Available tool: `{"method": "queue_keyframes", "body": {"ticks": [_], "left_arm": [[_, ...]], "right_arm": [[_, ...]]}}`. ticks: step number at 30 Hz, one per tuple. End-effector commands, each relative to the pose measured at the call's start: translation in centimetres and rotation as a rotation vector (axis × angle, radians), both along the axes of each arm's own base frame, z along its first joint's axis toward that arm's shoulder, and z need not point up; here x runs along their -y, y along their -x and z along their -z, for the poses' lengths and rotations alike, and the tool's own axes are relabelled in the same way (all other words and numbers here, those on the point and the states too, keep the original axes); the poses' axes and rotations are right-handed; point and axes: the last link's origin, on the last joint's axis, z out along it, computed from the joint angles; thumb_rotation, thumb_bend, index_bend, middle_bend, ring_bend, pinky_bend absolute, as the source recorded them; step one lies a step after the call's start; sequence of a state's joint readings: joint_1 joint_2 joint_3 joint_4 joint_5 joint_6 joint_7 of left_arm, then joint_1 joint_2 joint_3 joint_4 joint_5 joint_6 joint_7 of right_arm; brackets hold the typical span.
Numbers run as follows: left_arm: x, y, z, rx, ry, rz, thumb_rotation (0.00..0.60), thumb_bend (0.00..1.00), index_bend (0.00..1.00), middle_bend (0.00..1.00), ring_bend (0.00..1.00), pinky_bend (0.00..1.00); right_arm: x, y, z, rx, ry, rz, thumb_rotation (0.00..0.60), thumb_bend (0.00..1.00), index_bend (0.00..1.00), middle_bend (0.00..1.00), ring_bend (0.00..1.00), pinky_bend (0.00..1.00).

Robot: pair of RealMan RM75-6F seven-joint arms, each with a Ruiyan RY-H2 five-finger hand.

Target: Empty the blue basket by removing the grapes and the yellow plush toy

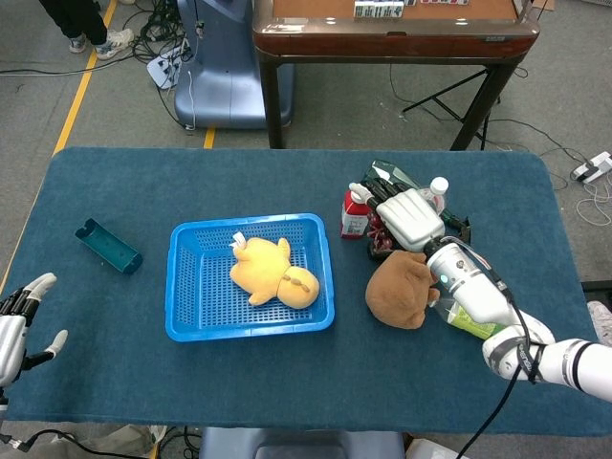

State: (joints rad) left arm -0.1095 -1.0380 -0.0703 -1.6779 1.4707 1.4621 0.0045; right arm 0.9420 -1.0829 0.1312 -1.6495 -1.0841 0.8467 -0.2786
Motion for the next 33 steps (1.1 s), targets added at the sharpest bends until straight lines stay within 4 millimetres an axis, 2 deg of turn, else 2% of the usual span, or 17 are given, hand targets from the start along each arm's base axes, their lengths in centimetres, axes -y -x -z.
{"method": "queue_keyframes", "body": {"ticks": [1,4,6,9,11,19,24,27,33], "left_arm": [[-0.4,-0.4,0.1,-0.006,0.009,0.015,0.600,0.33,0.14,0.14,0.16,0.21],[-0.8,-0.9,0.2,-0.010,0.018,0.034,0.600,0.33,0.14,0.14,0.16,0.21],[-1.1,-1.1,0.3,-0.009,0.024,0.044,0.600,0.33,0.14,0.14,0.16,0.21],[-1.4,-1.5,0.5,-0.007,0.030,0.055,0.600,0.33,0.13,0.14,0.15,0.21],[-1.4,-1.7,0.7,-0.006,0.035,0.057,0.600,0.33,0.13,0.13,0.15,0.21],[-1.6,-1.9,0.8,-0.004,0.034,0.056,0.600,0.33,0.13,0.13,0.15,0.21],[-1.9,-2.2,0.9,-0.007,0.044,0.078,0.600,0.33,0.13,0.13,0.15,0.20],[-2.3,-2.7,1.2,-0.011,0.076,0.118,0.600,0.33,0.14,0.13,0.15,0.20],[-4.4,-4.2,2.1,-0.026,0.142,0.236,0.600,0.33,0.15,0.13,0.15,0.20]], "right_arm": [[-1.0,0.6,-0.9,-0.033,0.021,-0.007,0.600,0.47,0.00,0.04,0.03,0.16],[-1.8,1.2,-1.7,-0.070,0.031,-0.004,0.600,0.46,0.00,0.02,0.00,0.13],[-2.1,1.7,-2.0,-0.098,0.037,0.003,0.600,0.35,0.00,0.00,0.00,0.10],[-2.3,2.4,-2.2,-0.131,0.047,0.018,0.600,0.09,0.00,0.00,0.00,0.08],[-2.4,2.8,-2.1,-0.132,0.042,0.037,0.600,0.02,0.00,0.00,0.00,0.08],[-1.6,3.0,-2.7,-0.079,0.058,0.072,0.600,0.00,0.00,0.00,0.00,0.04],[-2.2,3.0,-3.9,-0.007,0.104,0.070,0.600,0.00,0.00,0.00,0.00,0.04],[-3.4,3.9,-4.9,0.019,0.139,0.079,0.600,0.00,0.00,0.00,0.00,0.04],[-7.4,6.5,-6.3,0.048,0.159,0.133,0.600,0.00,0.00,0.02,0.00,0.05]]}}
